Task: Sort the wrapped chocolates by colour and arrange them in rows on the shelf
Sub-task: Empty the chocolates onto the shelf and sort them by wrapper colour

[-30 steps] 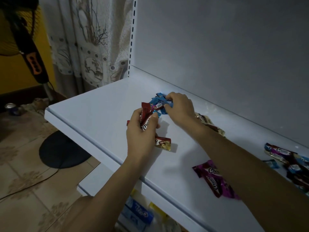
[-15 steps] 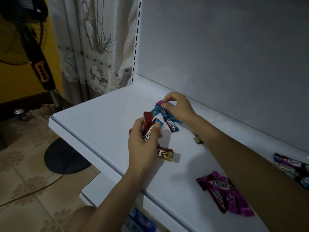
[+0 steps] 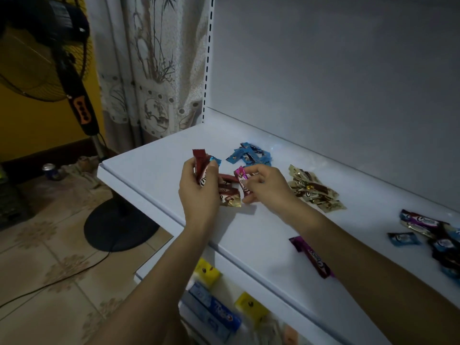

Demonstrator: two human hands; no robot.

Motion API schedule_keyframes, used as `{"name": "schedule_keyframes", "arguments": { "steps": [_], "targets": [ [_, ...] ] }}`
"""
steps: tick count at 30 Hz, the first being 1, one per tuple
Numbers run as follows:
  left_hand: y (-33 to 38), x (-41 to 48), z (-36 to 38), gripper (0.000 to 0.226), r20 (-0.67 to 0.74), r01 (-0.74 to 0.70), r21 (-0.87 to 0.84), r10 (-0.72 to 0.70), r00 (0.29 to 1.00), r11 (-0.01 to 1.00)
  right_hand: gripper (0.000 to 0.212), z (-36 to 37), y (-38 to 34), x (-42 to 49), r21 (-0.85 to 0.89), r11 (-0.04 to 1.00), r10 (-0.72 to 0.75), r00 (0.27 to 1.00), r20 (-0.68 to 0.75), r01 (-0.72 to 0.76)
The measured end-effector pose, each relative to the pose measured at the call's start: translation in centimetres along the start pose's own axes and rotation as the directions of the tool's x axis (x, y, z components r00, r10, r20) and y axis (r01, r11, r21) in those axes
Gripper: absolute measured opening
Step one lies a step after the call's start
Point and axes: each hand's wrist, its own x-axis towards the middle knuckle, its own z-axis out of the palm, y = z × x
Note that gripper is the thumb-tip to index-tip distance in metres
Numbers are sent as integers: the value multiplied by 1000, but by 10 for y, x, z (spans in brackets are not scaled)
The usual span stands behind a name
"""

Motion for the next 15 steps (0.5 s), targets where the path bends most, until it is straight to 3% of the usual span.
{"name": "schedule_keyframes", "arguments": {
  "steps": [6,13,15],
  "targets": [
    [-1,4,1,6,-6,15,52,-15,1000,999,10,13,2,4,-44,998,30,992,-126,-36],
    [-9,8,-1,3,41,-2,23,1,999,1000,4,17,-1,8,-18,997,74,986,-150,-78],
    [-11,9,0,4,48,9,11,-10,999,1000,18,10,-5,4,42,997,72,986,-152,-66]
  ]
}}
